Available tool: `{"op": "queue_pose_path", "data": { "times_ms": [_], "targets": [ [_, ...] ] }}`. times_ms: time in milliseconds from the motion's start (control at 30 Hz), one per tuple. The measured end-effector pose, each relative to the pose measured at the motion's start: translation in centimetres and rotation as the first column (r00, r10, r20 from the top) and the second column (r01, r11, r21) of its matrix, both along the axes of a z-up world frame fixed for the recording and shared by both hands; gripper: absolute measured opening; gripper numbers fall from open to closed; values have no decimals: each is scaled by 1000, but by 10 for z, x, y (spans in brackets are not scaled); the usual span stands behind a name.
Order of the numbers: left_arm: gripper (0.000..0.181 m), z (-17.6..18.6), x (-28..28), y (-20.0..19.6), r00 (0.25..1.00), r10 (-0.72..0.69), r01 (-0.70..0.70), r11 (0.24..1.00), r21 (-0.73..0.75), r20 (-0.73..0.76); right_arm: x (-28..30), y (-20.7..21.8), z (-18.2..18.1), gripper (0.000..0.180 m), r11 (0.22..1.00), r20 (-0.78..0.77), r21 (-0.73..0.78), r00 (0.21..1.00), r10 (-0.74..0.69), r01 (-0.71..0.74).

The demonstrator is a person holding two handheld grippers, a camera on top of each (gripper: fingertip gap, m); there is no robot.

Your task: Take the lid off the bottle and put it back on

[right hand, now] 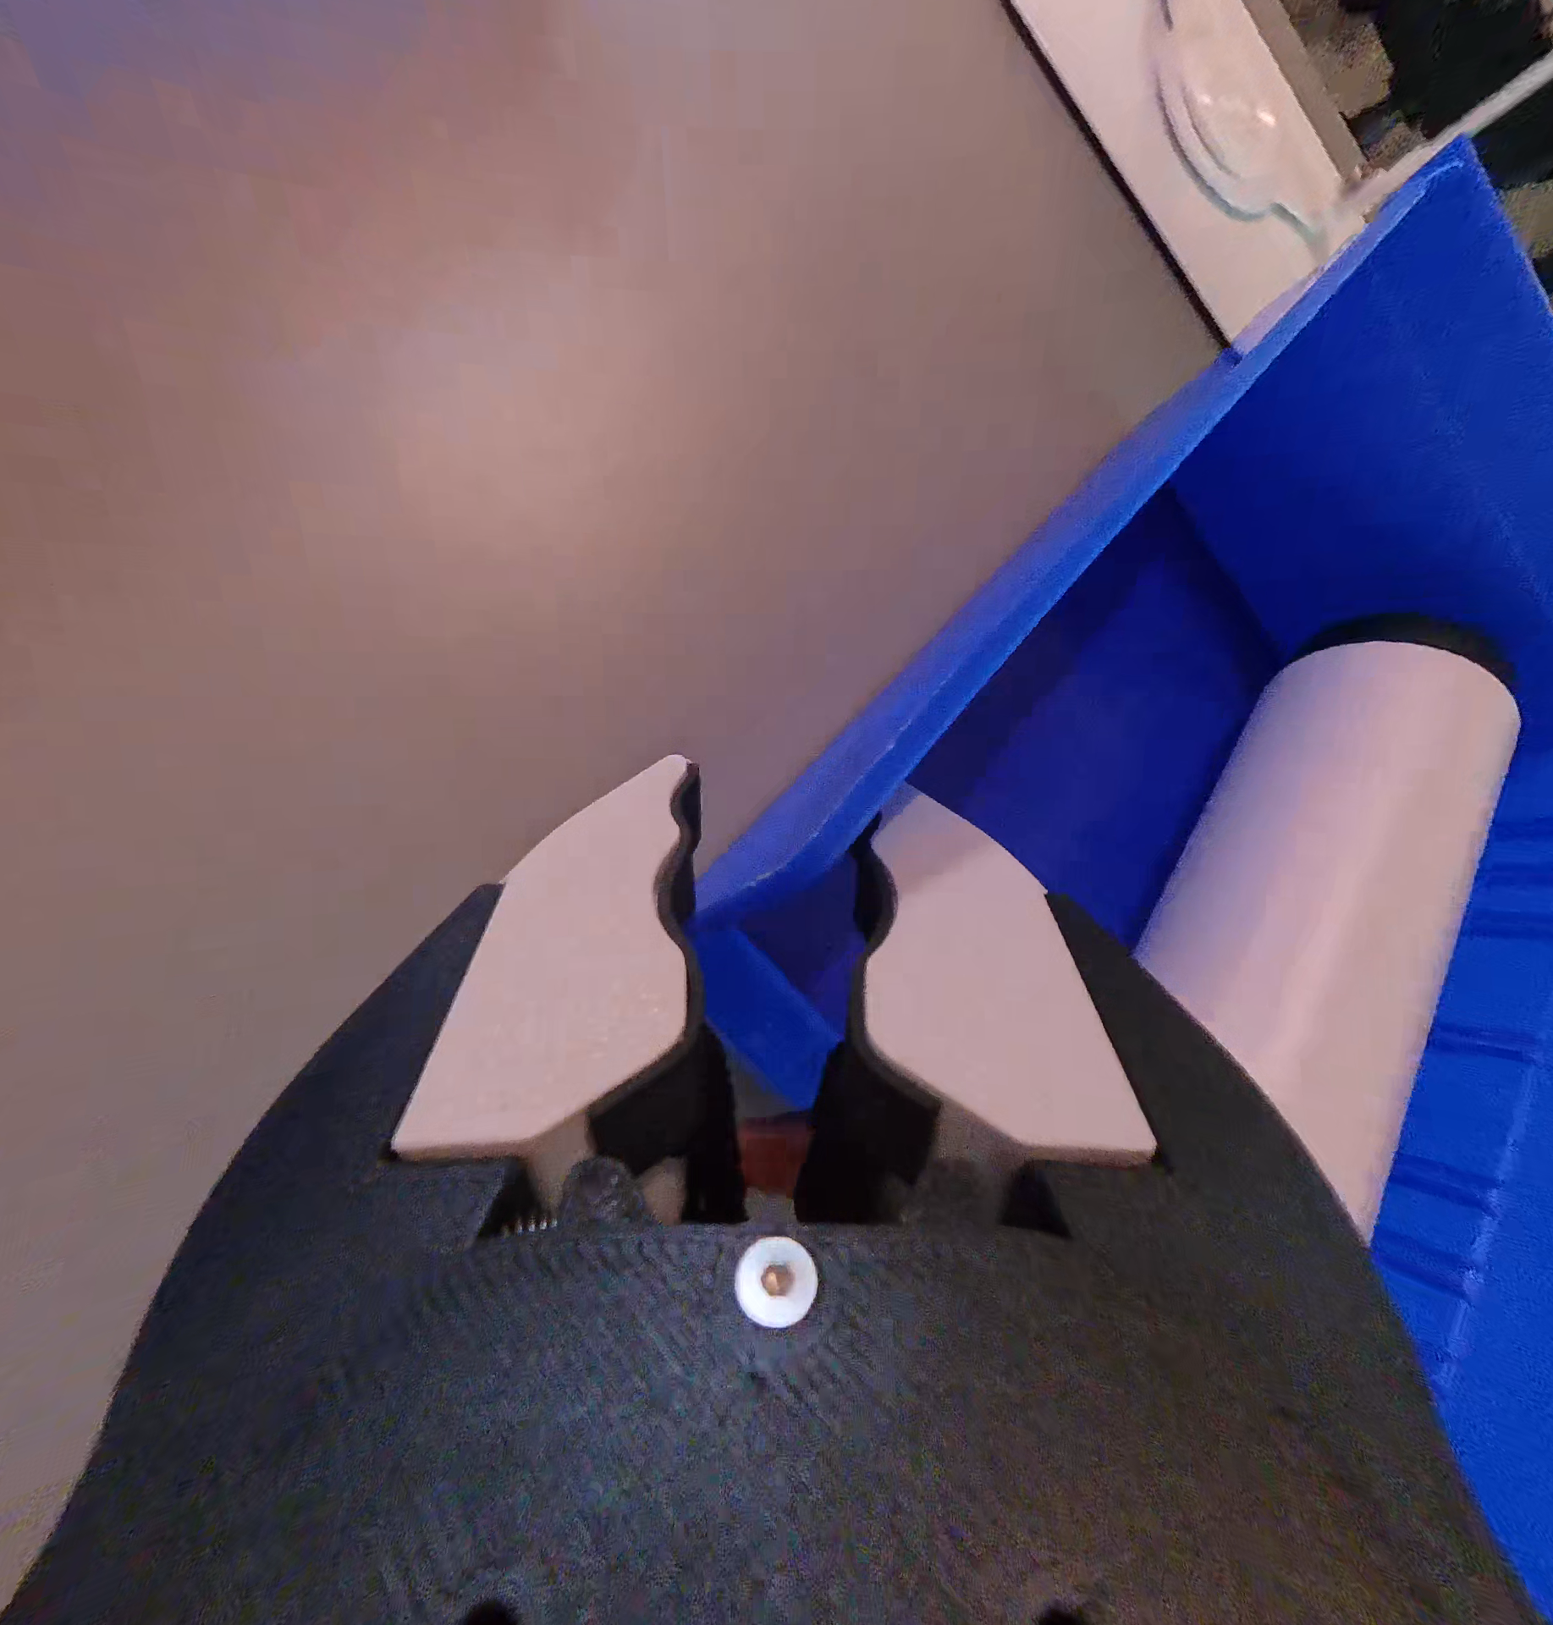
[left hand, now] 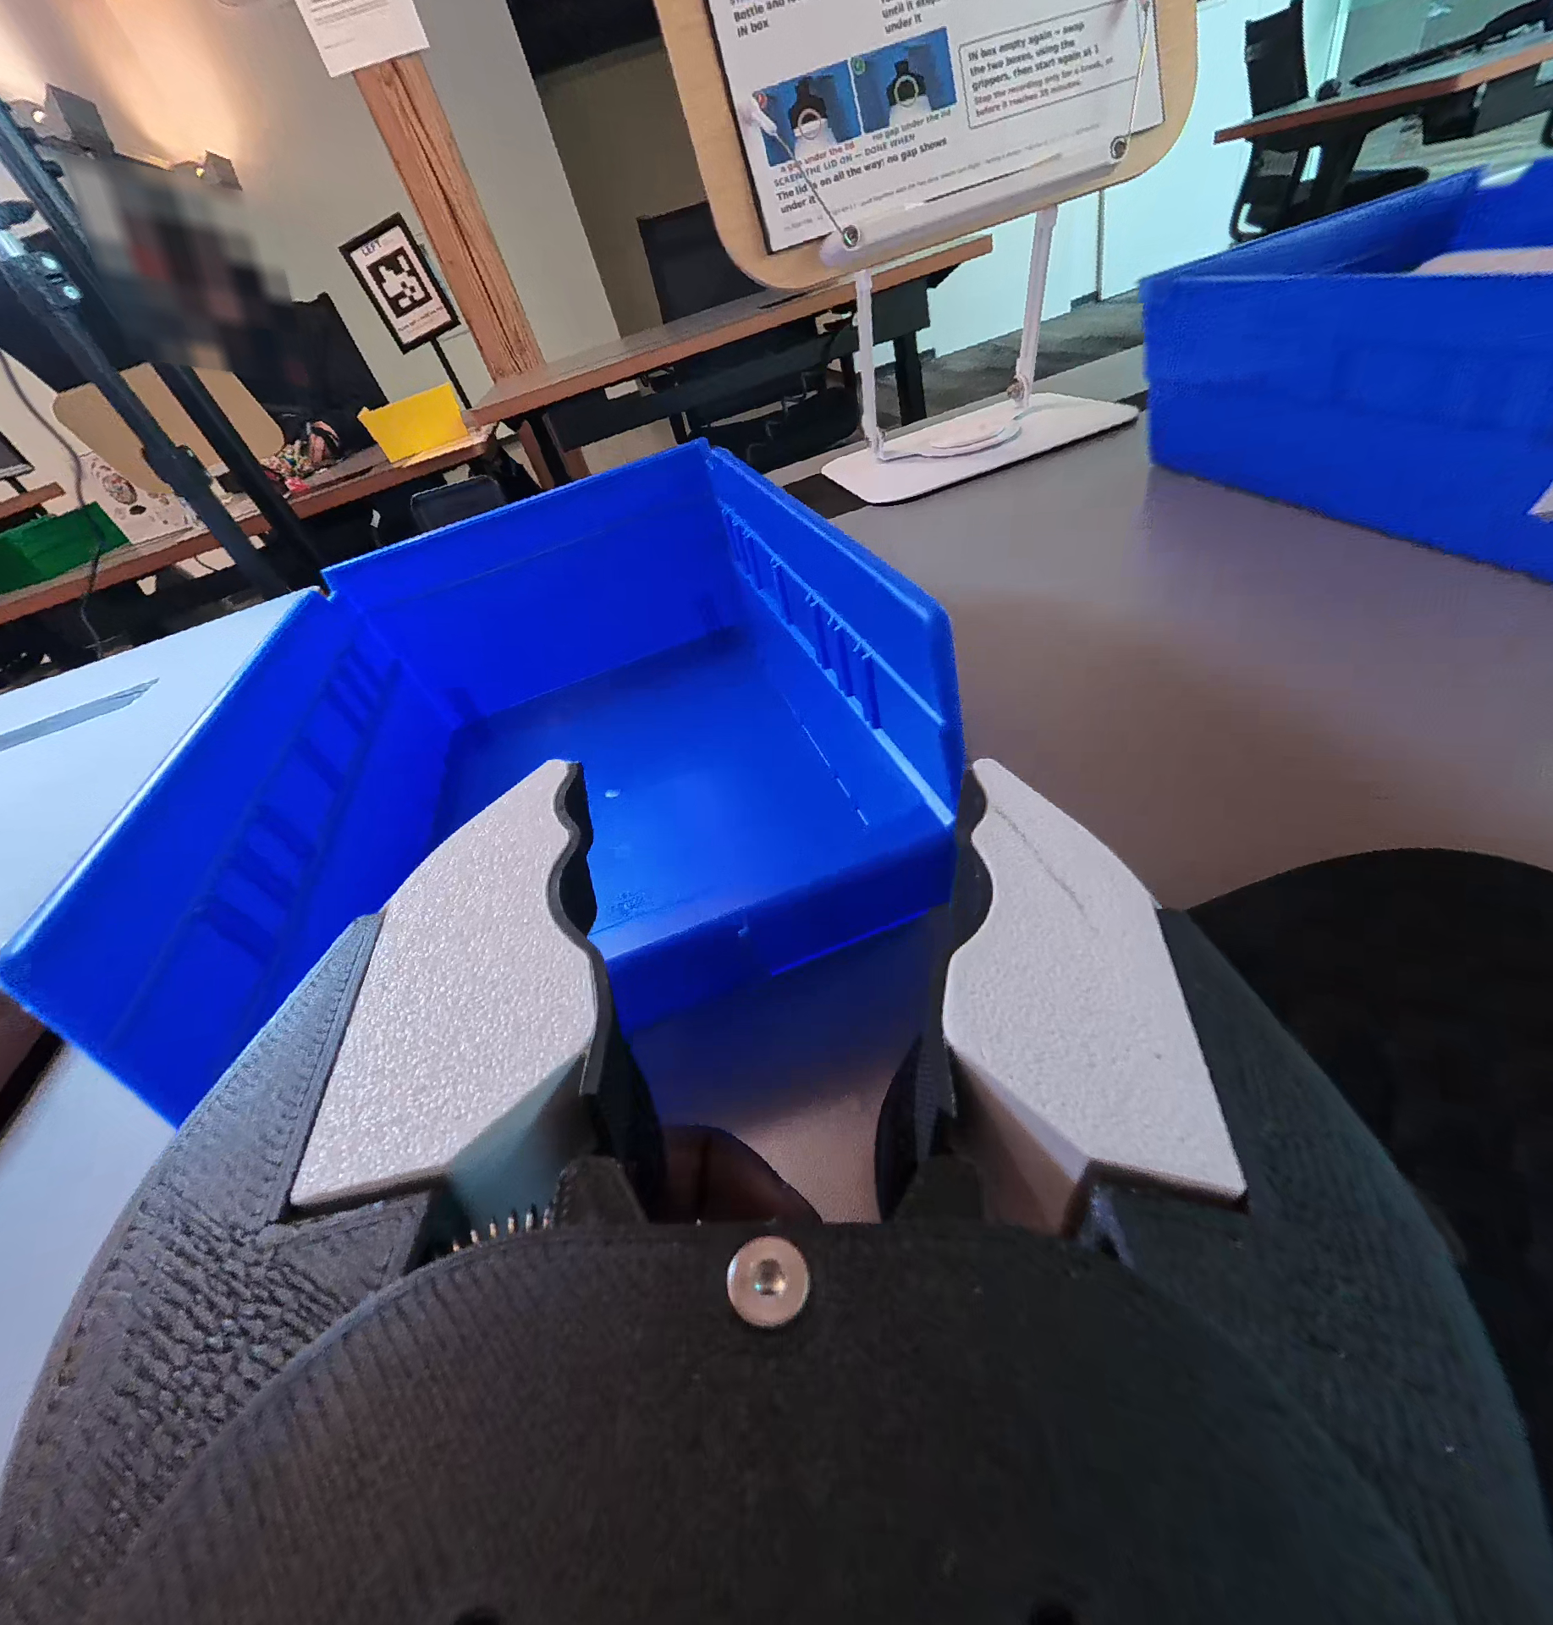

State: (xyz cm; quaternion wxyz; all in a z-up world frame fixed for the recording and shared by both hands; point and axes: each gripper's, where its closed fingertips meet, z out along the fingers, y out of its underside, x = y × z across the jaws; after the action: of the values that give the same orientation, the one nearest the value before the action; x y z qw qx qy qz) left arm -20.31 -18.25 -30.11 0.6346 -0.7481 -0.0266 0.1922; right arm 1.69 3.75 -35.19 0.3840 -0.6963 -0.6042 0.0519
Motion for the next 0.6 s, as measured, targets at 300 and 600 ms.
{"op": "queue_pose_path", "data": {
  "times_ms": [300,600],
  "targets": [
    [79,3,-15,-28,998,59,-60,997,41,18,-89,-65,1,40,976,-21,-21,976,216,-216],
    [78,2,-27,-42,994,103,-104,994,42,21,-143,-103,1,45,938,-19,-33,939,344,-345]
  ]
}}
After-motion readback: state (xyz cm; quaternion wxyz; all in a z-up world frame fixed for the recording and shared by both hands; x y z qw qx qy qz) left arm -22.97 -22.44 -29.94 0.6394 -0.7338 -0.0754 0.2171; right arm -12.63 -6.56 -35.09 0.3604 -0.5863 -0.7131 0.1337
